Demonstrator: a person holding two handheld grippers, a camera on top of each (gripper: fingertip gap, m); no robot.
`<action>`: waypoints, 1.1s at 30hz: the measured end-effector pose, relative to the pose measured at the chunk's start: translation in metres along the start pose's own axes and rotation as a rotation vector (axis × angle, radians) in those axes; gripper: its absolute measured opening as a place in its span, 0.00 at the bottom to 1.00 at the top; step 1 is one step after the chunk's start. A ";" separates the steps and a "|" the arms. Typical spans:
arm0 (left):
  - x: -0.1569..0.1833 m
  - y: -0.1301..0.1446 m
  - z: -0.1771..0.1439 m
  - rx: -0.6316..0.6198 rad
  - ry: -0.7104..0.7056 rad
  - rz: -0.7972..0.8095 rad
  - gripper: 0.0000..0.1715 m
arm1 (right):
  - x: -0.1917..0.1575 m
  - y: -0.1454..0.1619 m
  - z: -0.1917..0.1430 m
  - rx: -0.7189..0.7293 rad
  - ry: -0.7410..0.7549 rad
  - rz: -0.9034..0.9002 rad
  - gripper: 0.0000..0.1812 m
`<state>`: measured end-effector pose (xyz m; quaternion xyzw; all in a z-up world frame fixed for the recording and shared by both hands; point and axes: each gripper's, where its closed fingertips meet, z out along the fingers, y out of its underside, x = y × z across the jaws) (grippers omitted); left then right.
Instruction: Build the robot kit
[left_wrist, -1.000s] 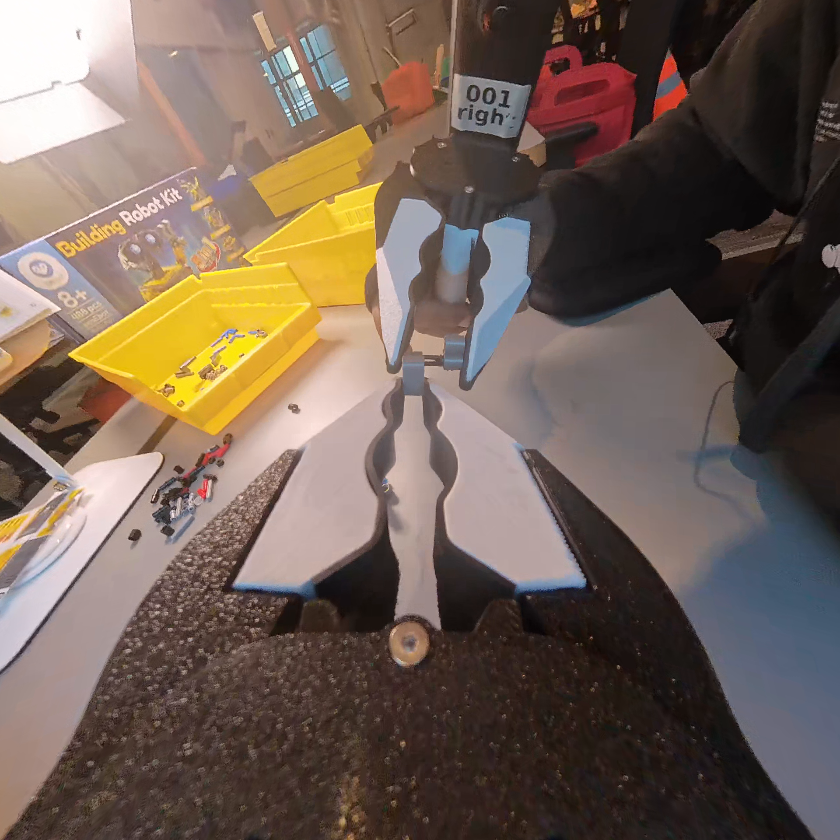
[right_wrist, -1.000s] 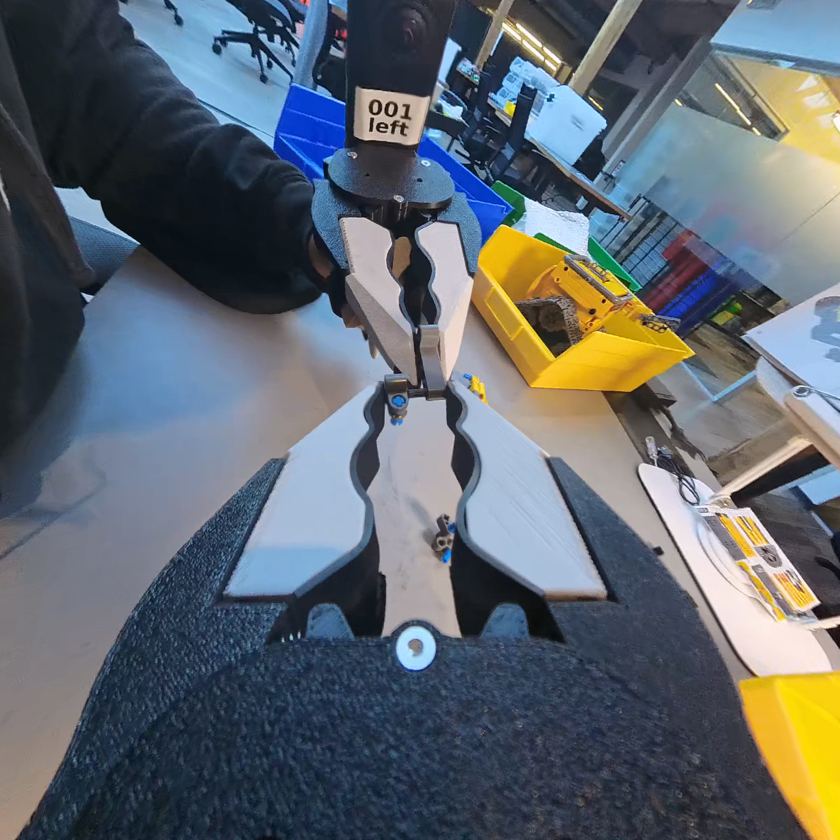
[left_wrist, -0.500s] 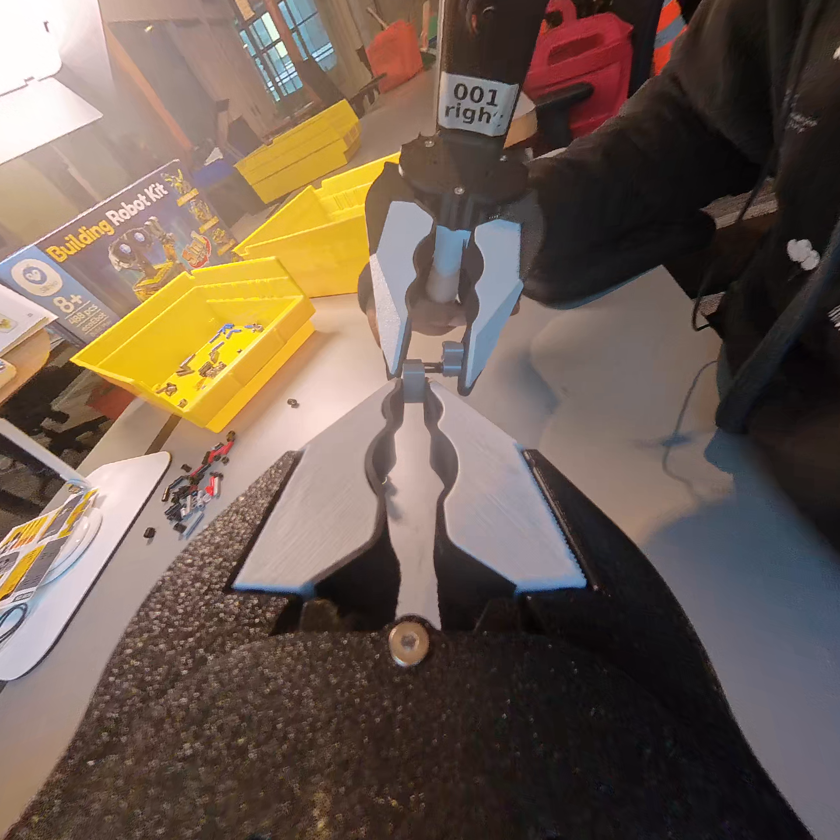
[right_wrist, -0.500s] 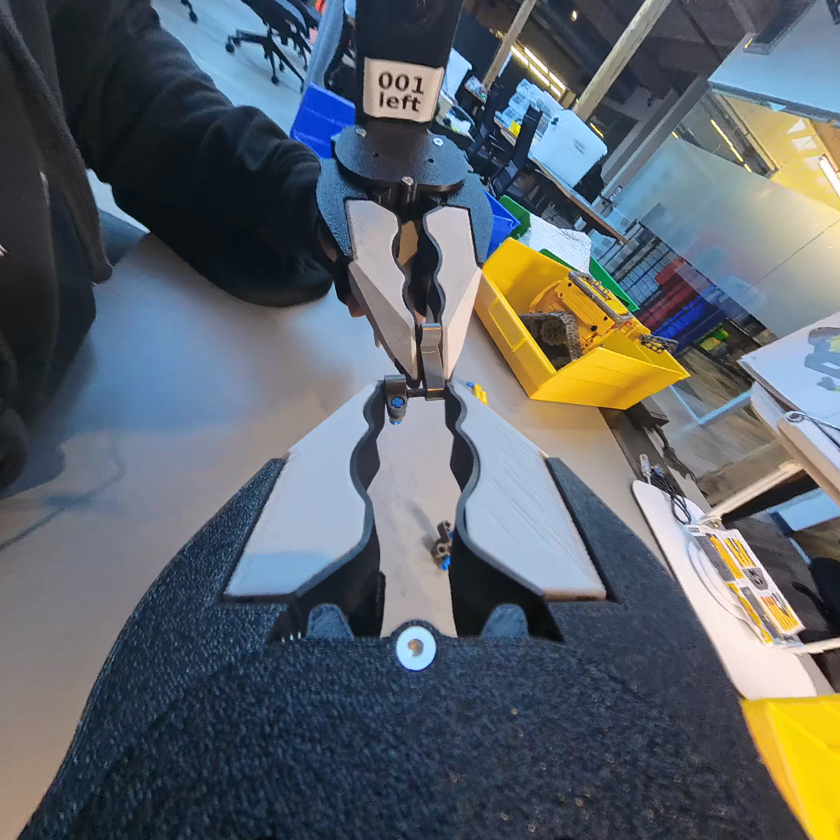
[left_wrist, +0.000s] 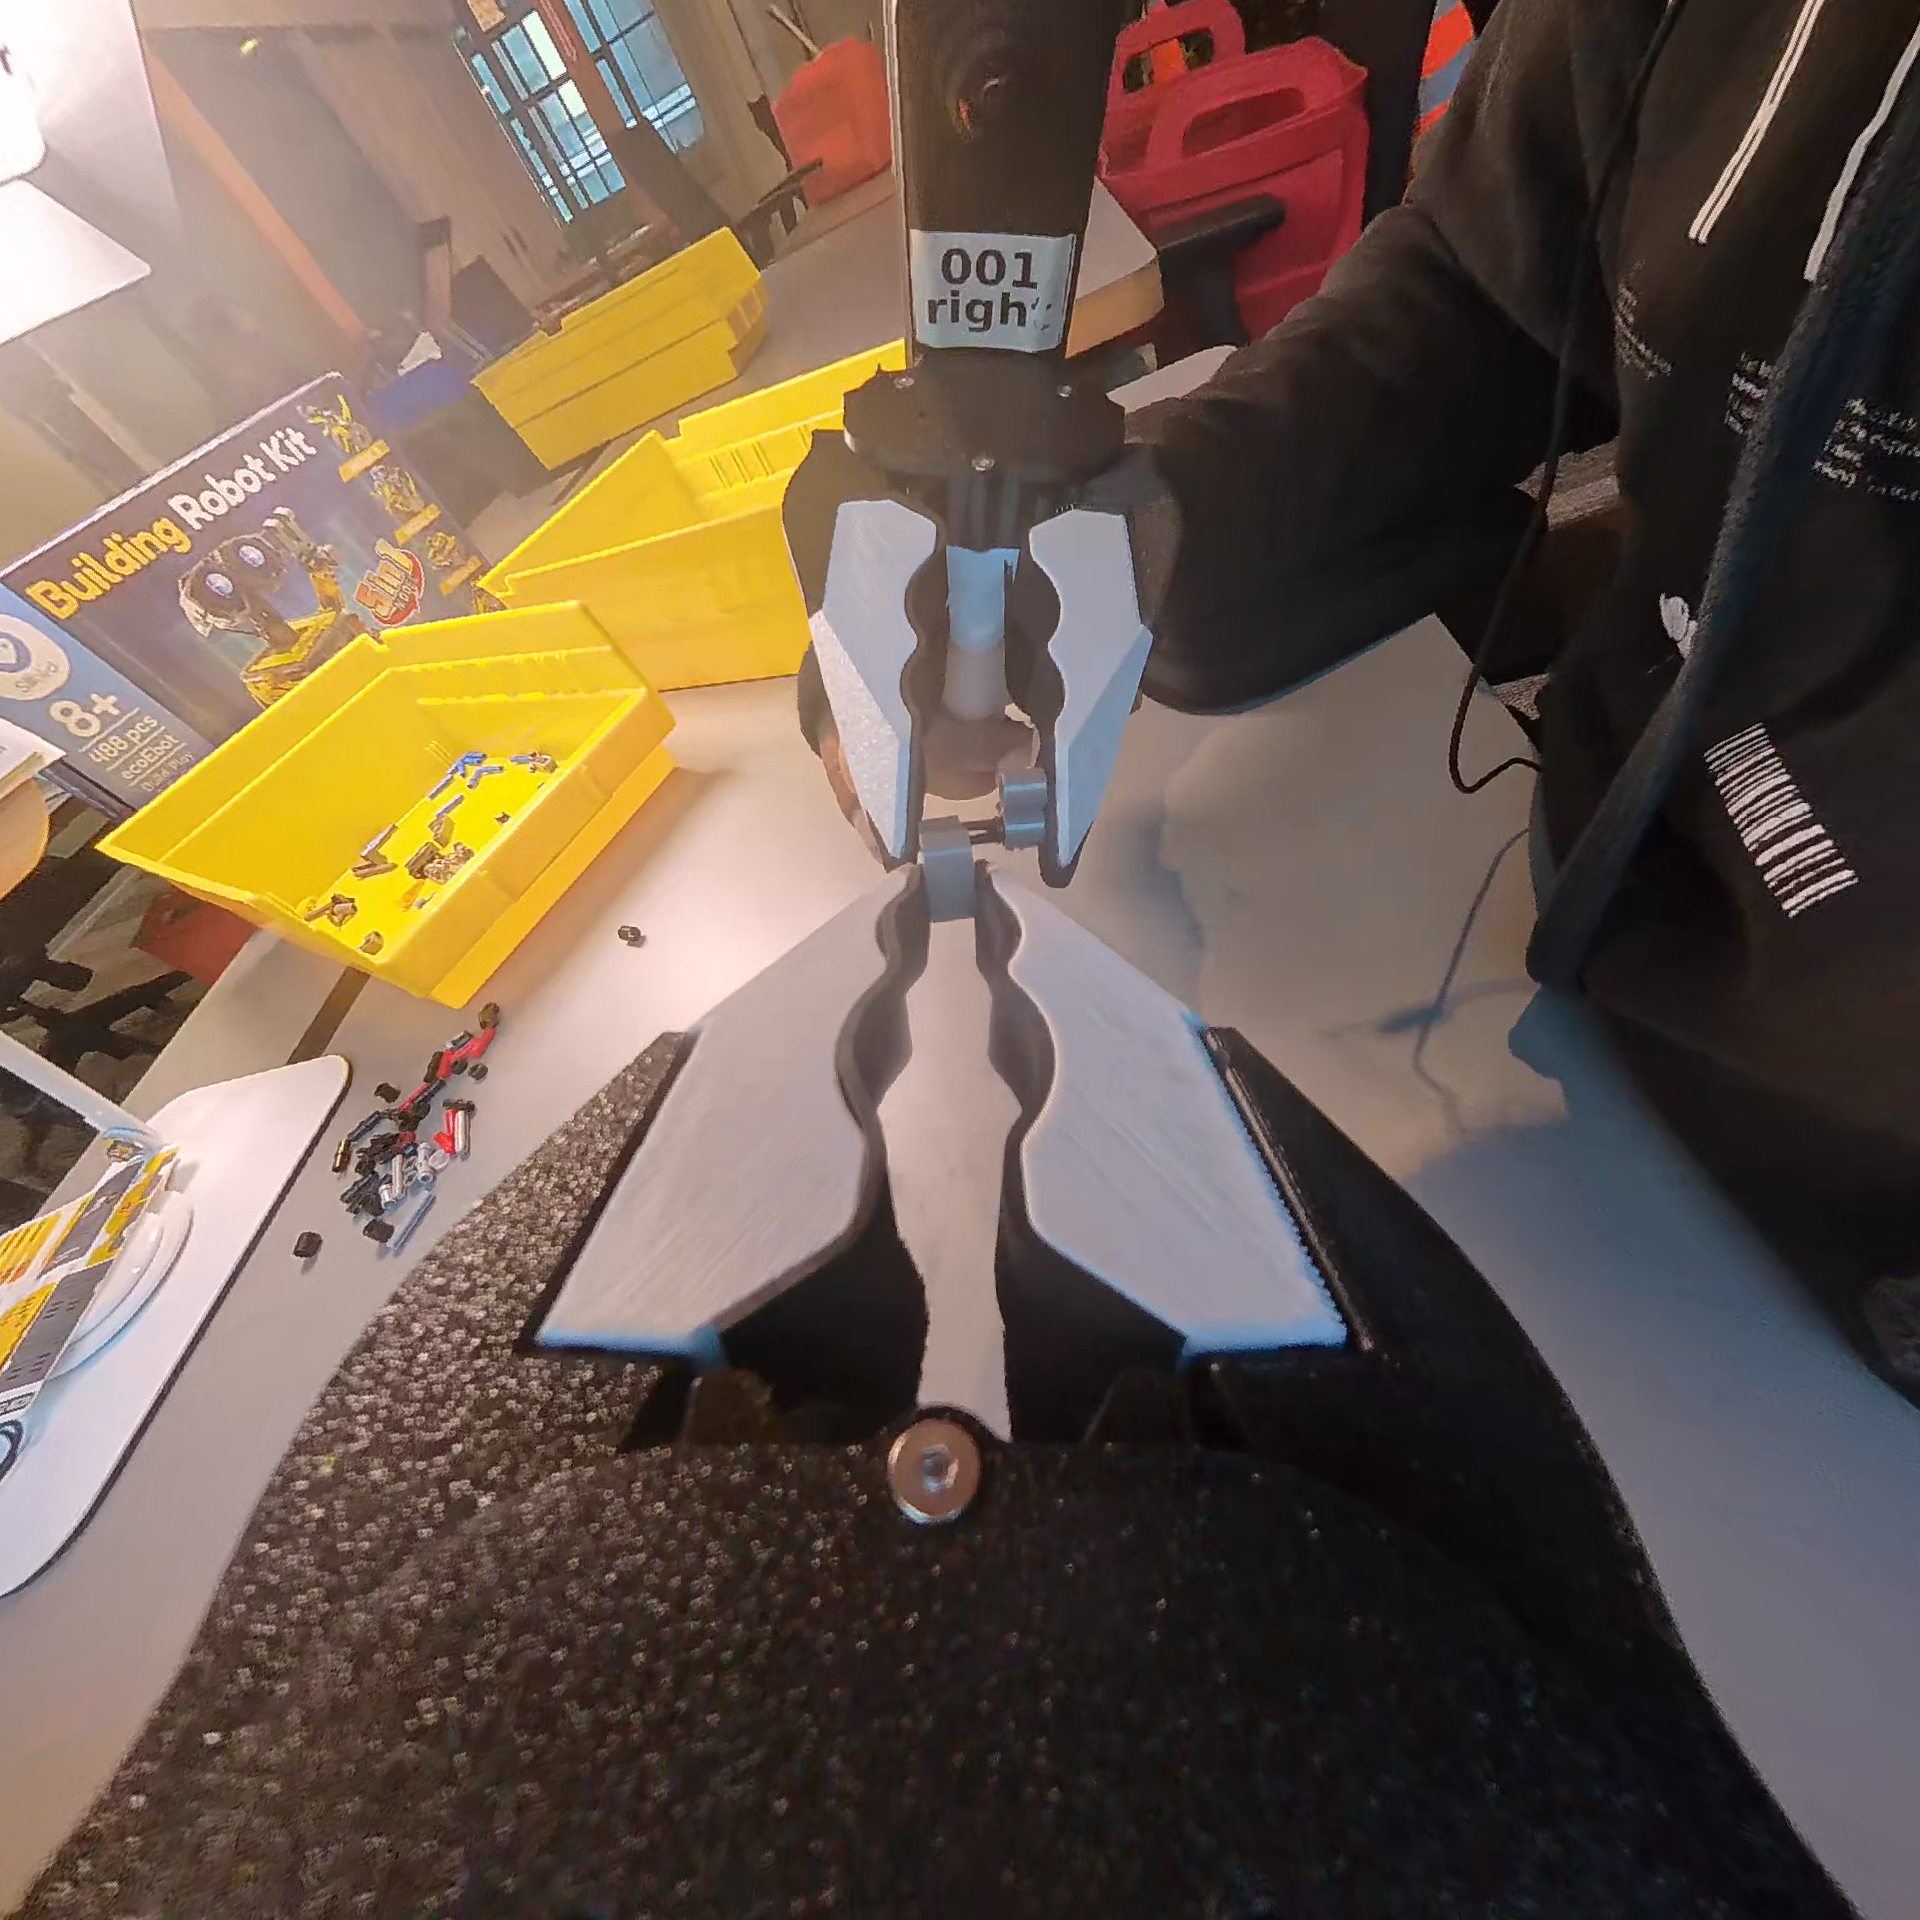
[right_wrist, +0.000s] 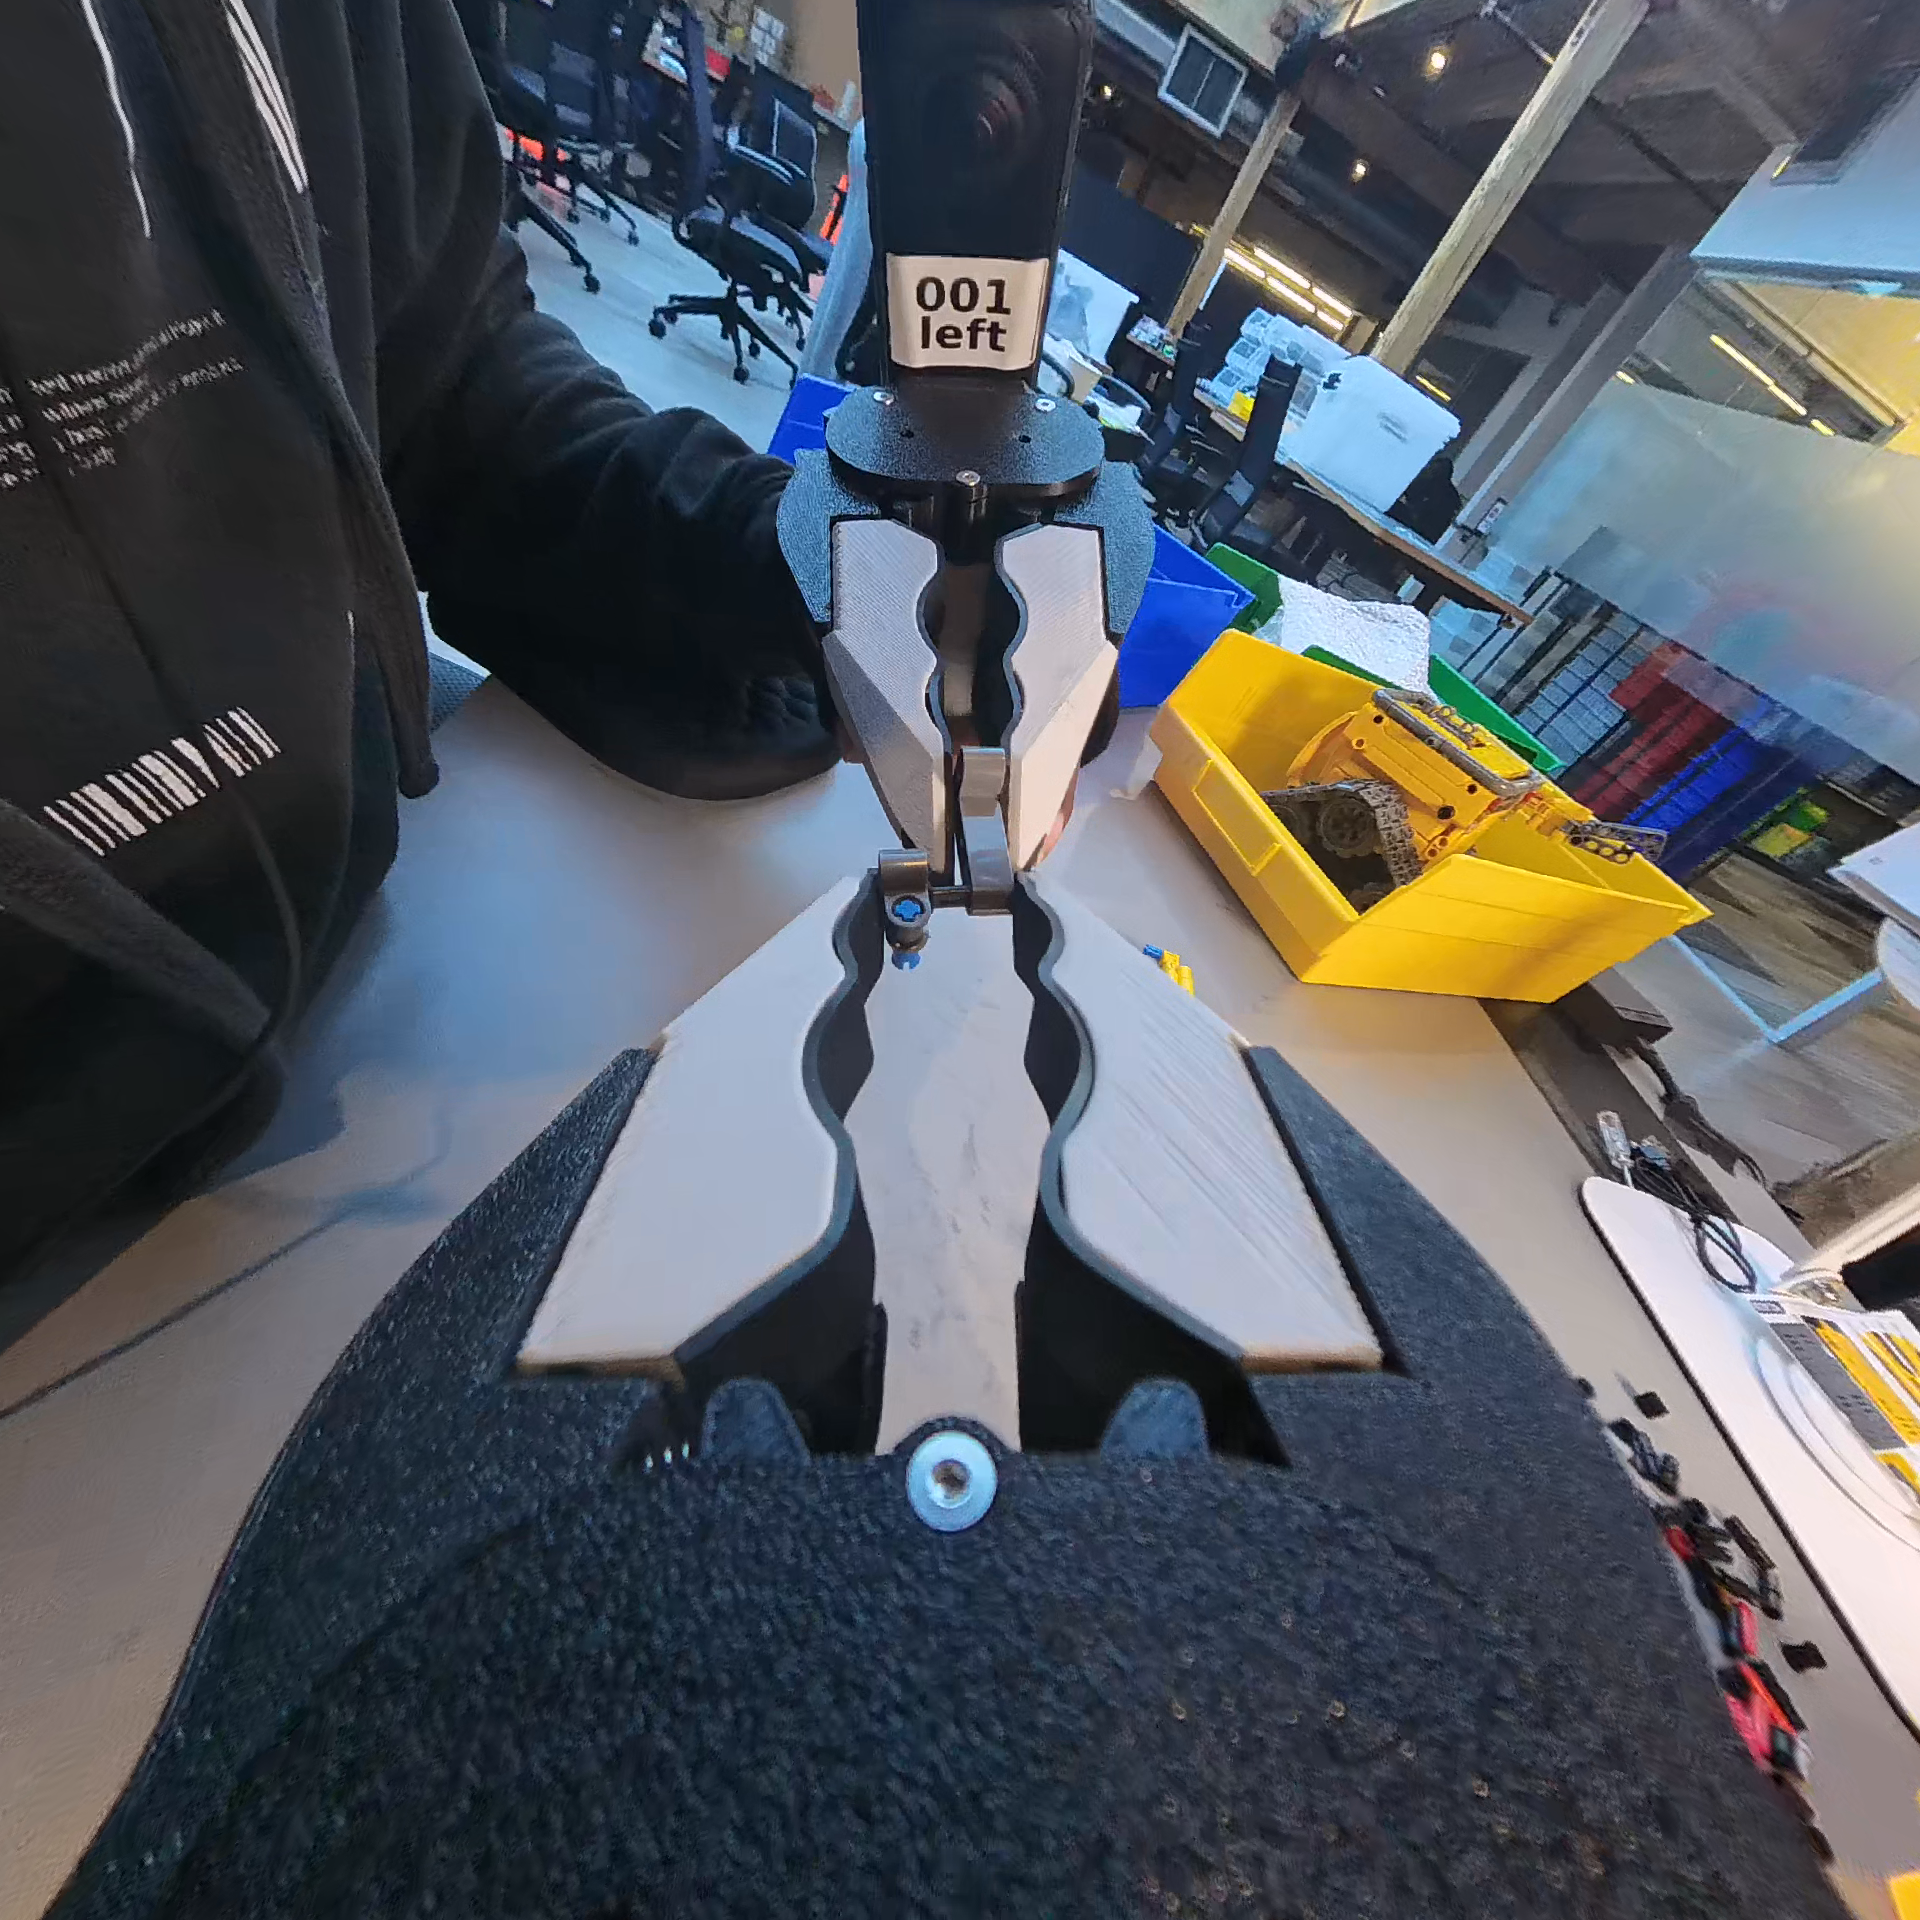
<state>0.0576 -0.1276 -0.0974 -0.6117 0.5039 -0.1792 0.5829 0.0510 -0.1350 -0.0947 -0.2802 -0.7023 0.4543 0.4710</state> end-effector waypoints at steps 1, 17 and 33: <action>0.001 -0.001 0.000 0.001 0.003 -0.001 0.04 | 0.000 0.000 0.000 0.005 -0.004 0.004 0.13; 0.009 -0.012 -0.001 0.059 0.047 -0.060 0.05 | -0.005 -0.012 -0.004 0.115 -0.057 0.107 0.12; 0.016 -0.016 -0.001 0.066 0.090 -0.071 0.05 | -0.009 -0.015 -0.004 0.094 -0.112 0.178 0.14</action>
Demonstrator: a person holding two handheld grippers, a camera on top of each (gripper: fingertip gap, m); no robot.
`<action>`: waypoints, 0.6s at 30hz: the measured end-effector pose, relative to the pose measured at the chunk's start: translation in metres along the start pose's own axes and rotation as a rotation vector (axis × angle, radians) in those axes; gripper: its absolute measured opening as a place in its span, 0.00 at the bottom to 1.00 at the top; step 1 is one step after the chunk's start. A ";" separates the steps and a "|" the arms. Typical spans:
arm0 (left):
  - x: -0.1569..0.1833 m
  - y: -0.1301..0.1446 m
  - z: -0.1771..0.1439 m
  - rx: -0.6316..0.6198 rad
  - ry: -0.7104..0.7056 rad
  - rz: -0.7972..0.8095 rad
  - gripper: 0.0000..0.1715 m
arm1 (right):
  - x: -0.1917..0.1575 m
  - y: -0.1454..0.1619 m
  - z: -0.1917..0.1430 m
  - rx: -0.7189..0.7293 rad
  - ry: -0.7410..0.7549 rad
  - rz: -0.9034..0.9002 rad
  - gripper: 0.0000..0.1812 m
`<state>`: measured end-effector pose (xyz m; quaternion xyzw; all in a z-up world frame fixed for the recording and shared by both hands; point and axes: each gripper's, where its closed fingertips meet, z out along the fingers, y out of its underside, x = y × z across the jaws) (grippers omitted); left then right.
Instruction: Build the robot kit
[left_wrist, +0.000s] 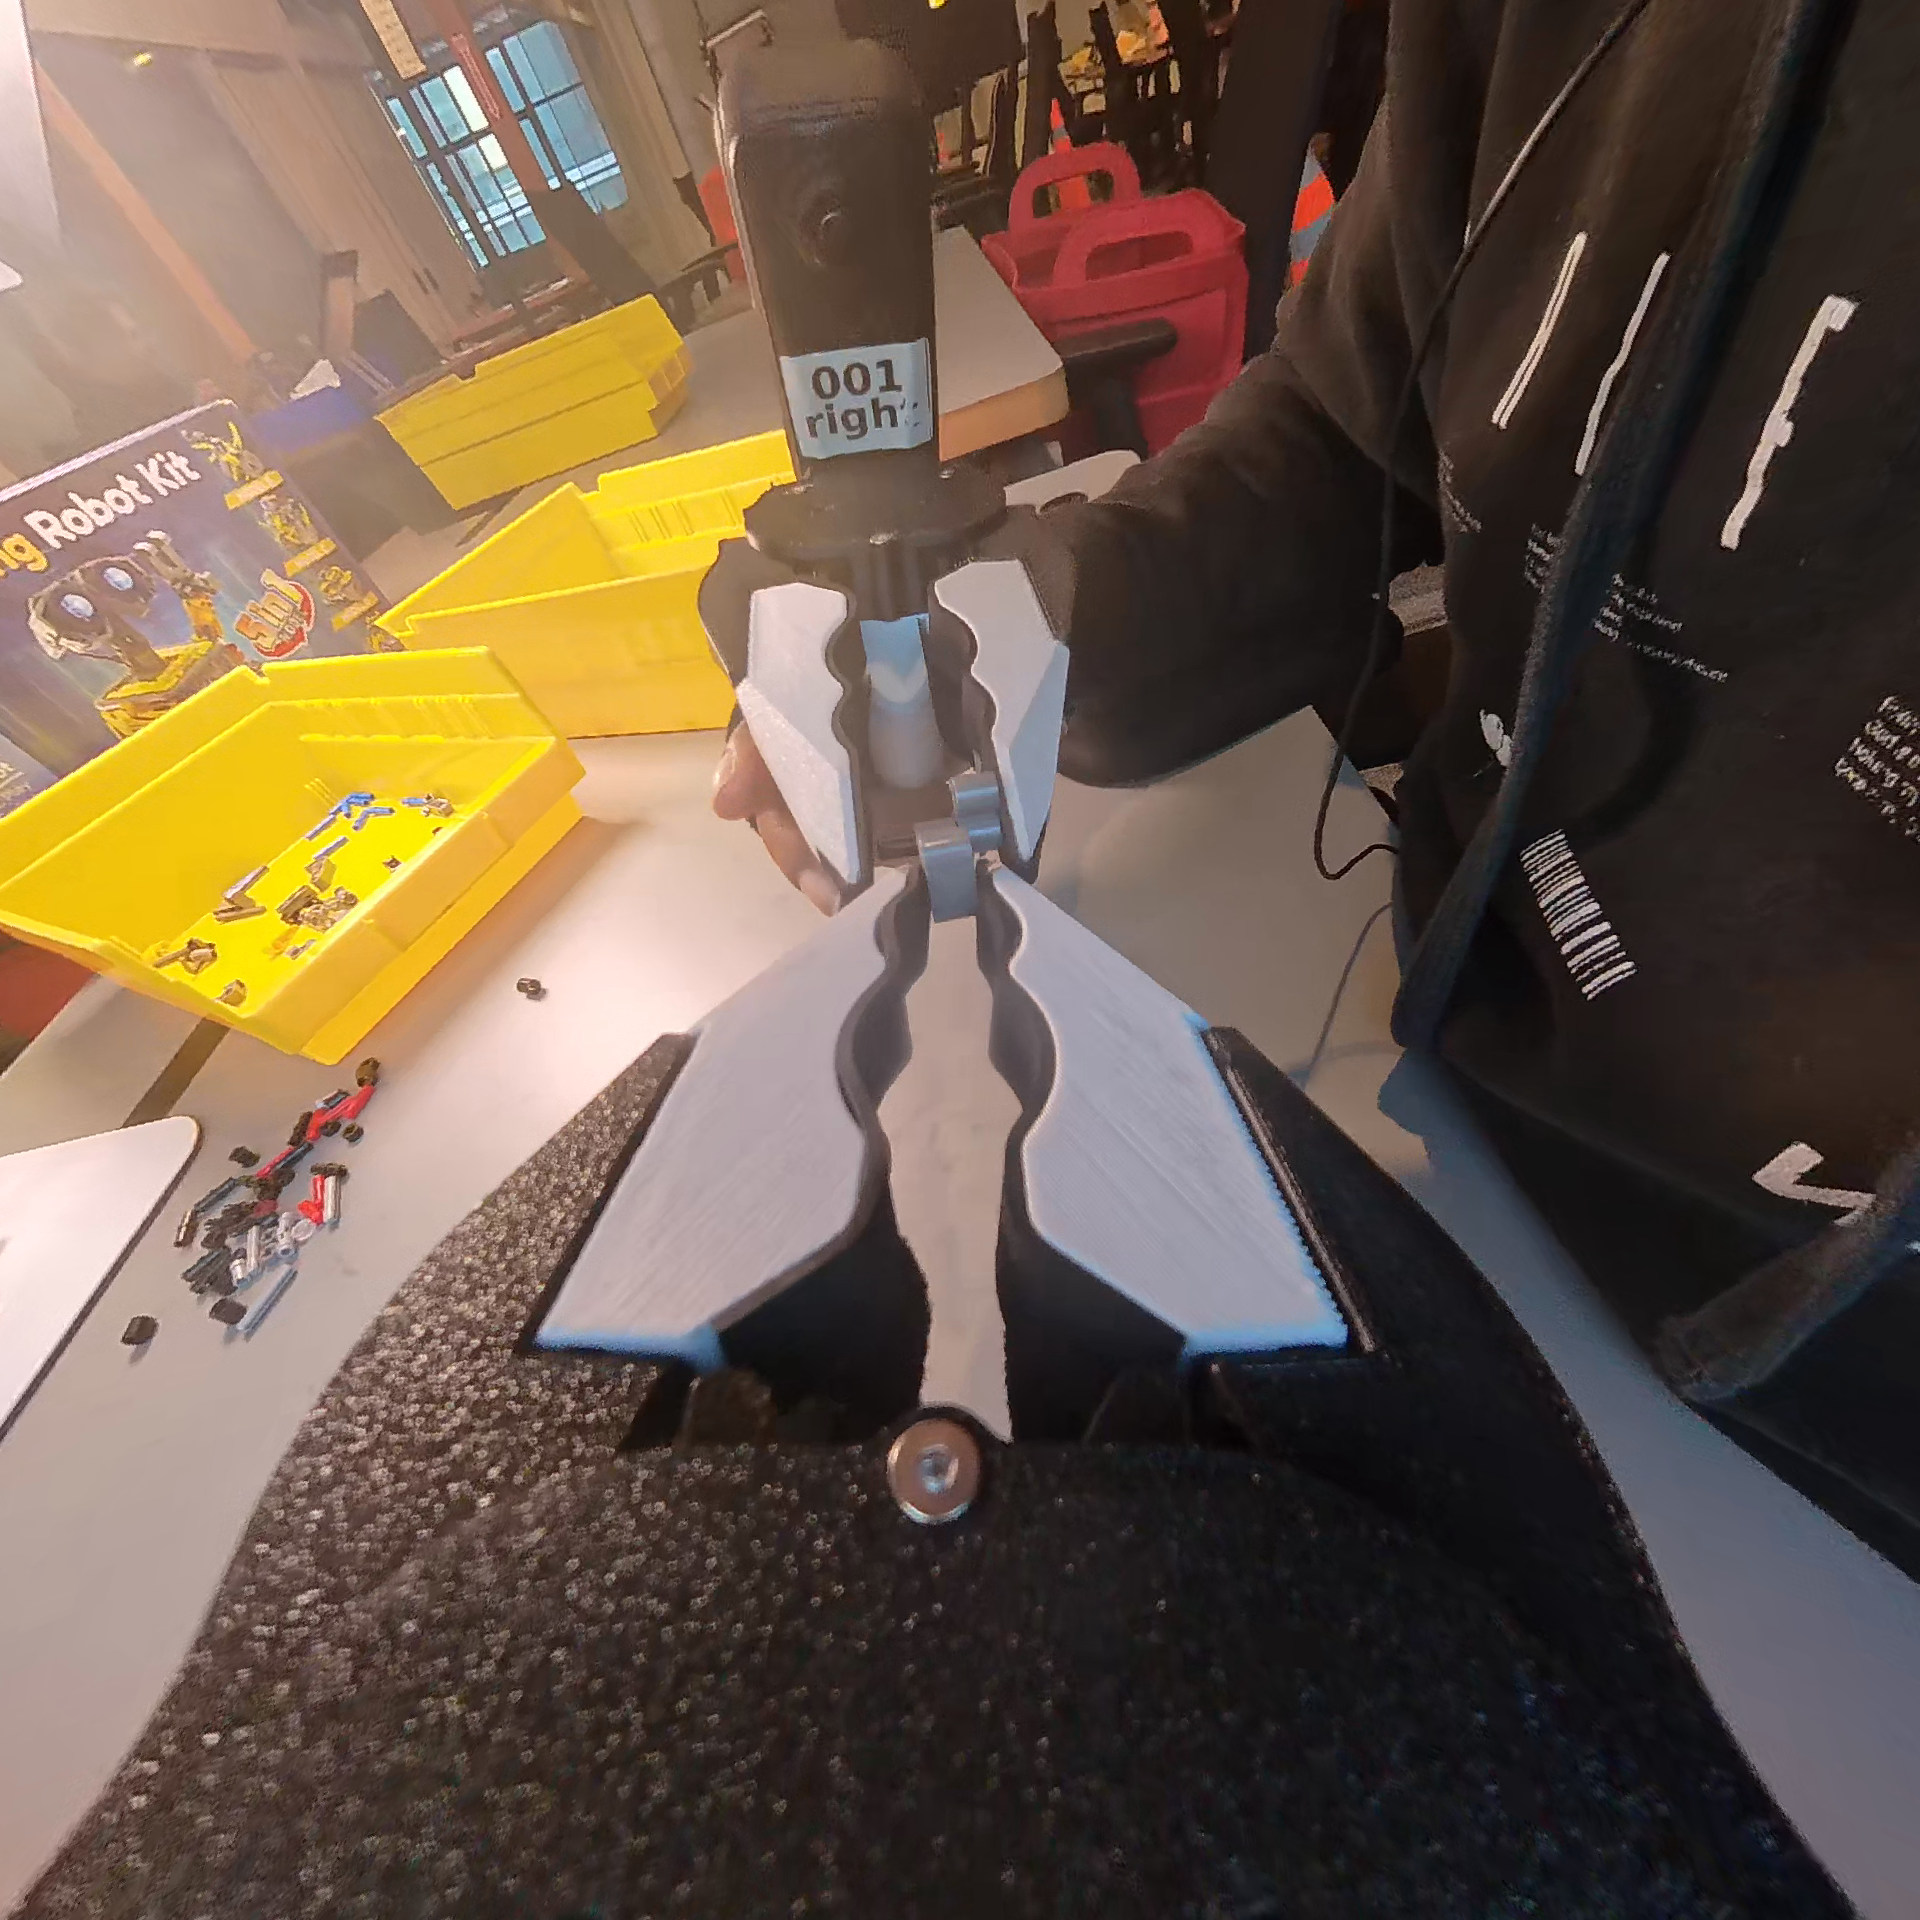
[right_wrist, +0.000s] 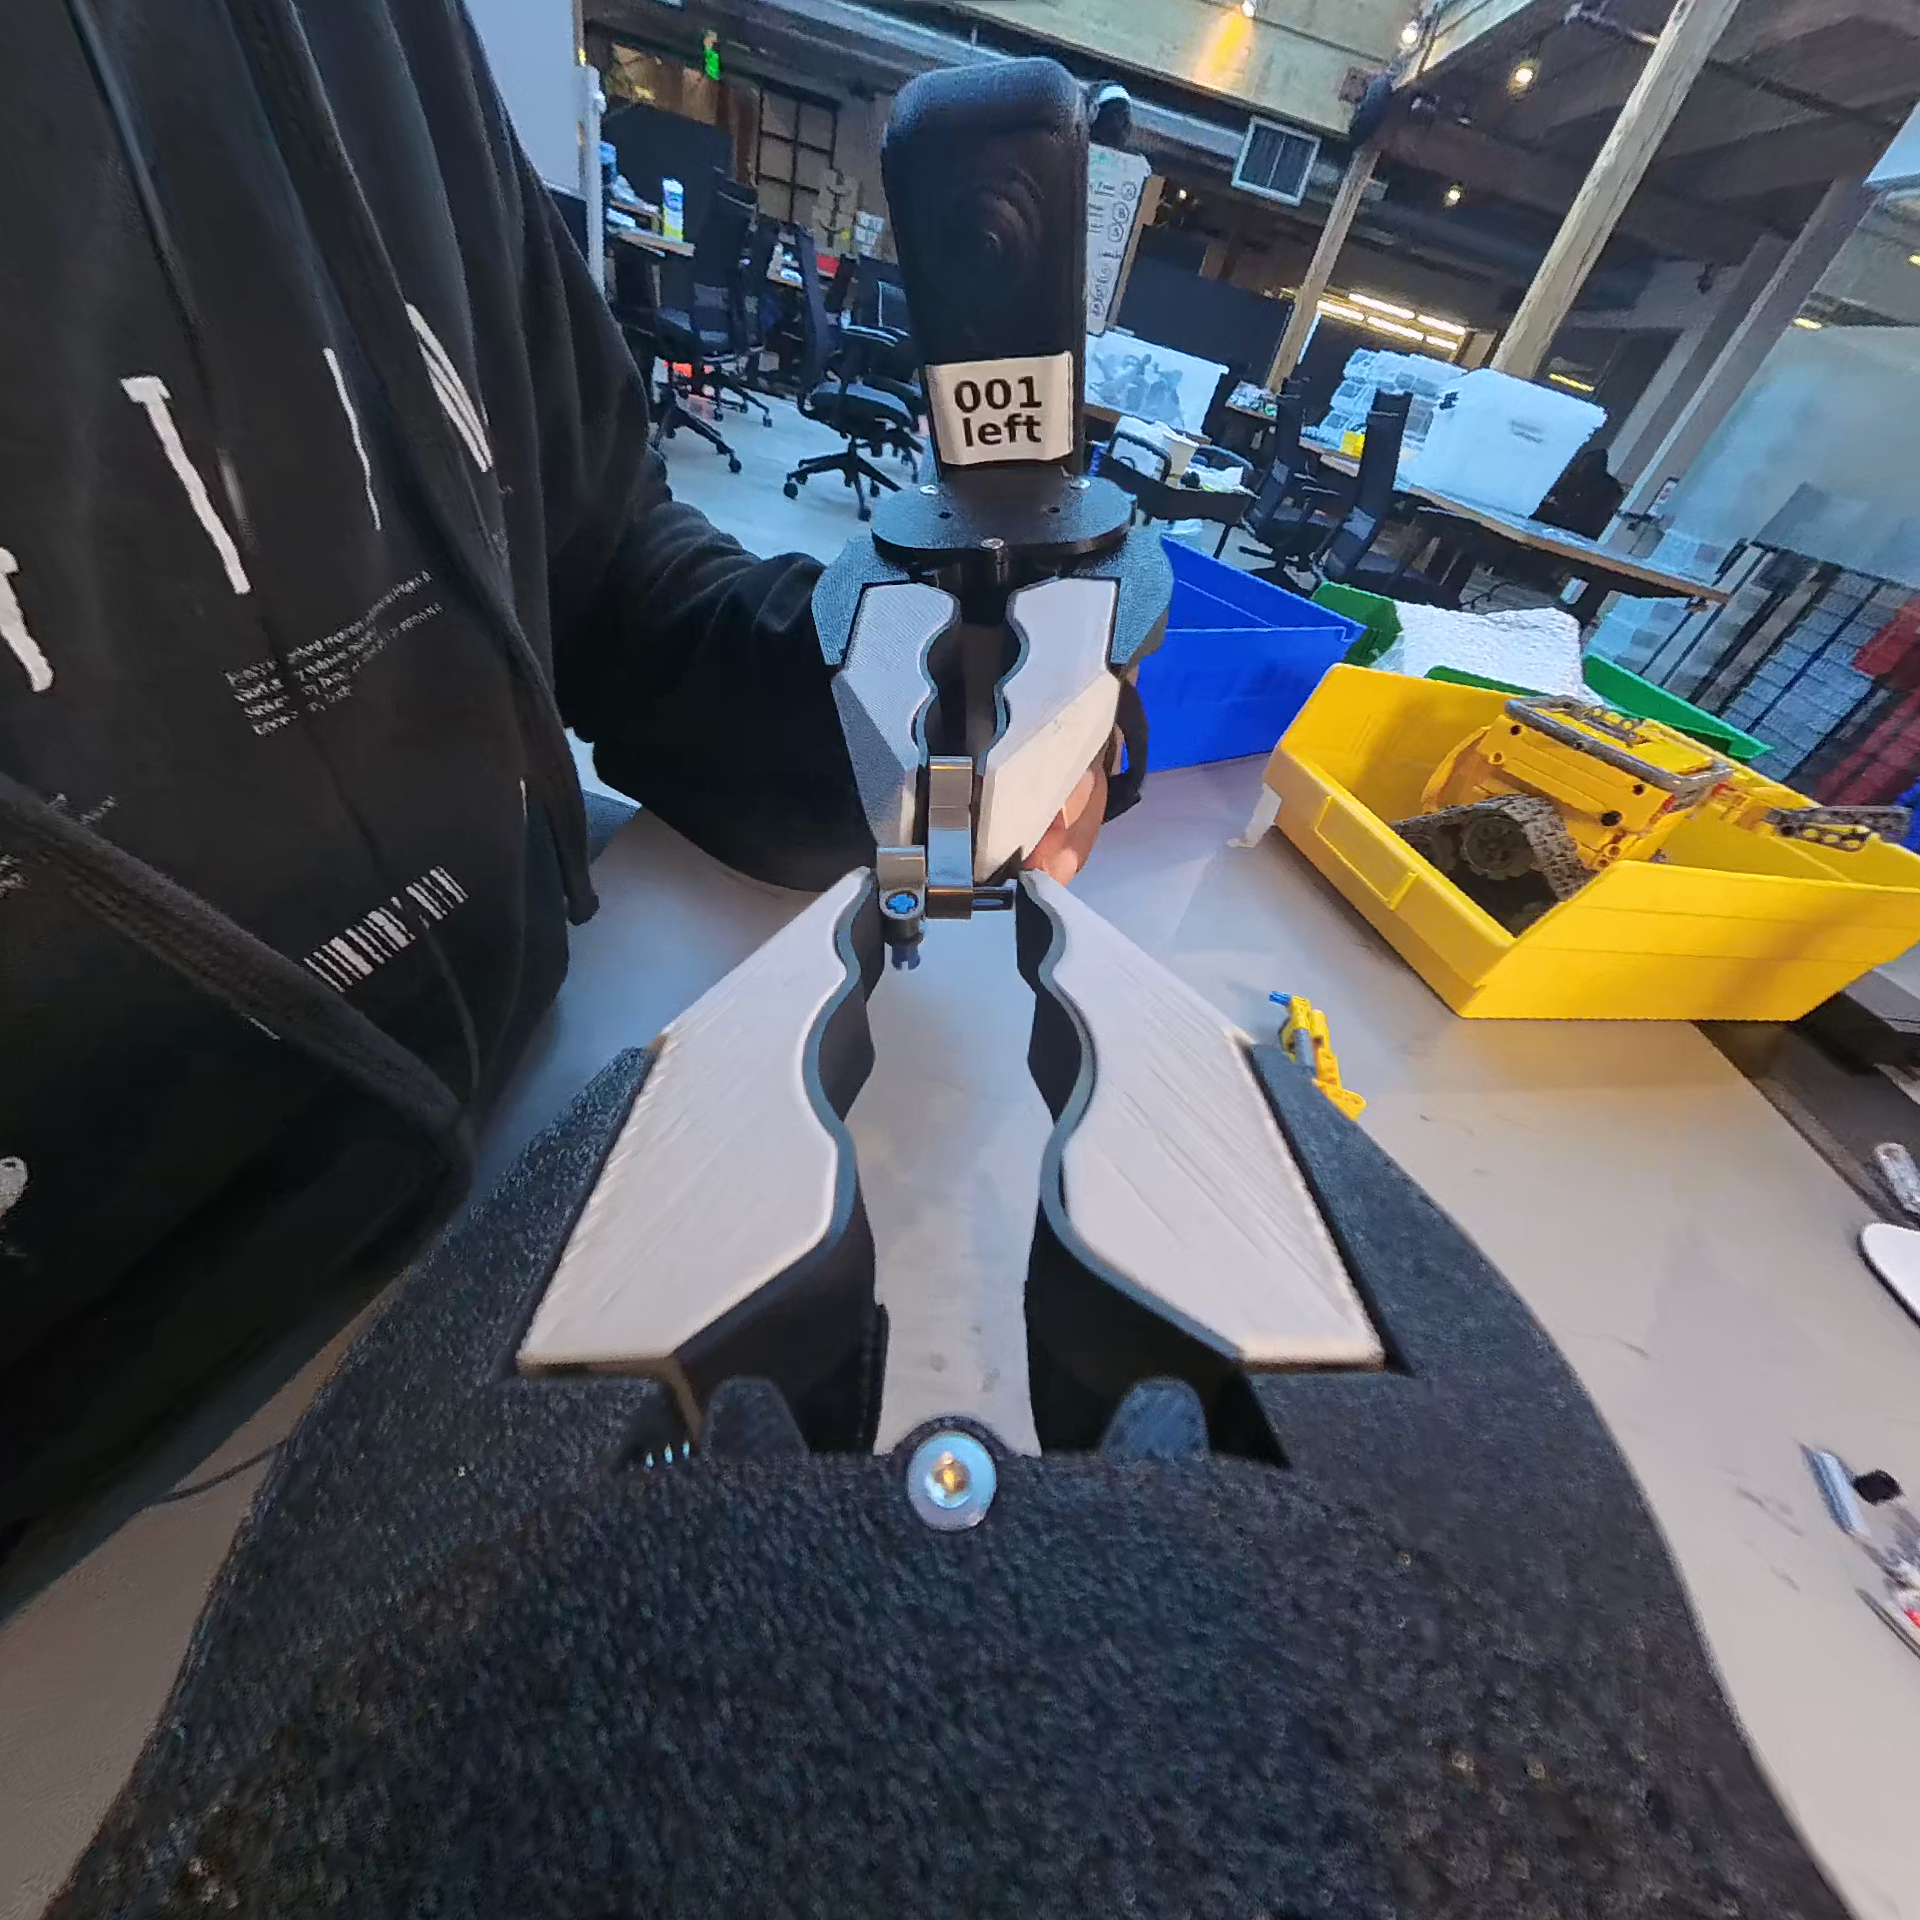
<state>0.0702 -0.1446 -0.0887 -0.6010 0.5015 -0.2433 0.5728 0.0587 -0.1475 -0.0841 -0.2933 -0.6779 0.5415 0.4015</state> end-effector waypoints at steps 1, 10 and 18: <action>0.000 0.001 0.000 -0.008 0.000 -0.001 0.05 | 0.002 0.001 0.000 0.006 0.002 0.010 0.14; 0.006 0.000 -0.002 0.035 0.071 -0.085 0.05 | -0.004 -0.001 0.003 0.046 -0.053 0.055 0.14; -0.028 0.013 0.002 0.129 0.017 -0.370 0.04 | 0.029 0.012 -0.001 0.023 0.041 0.153 0.15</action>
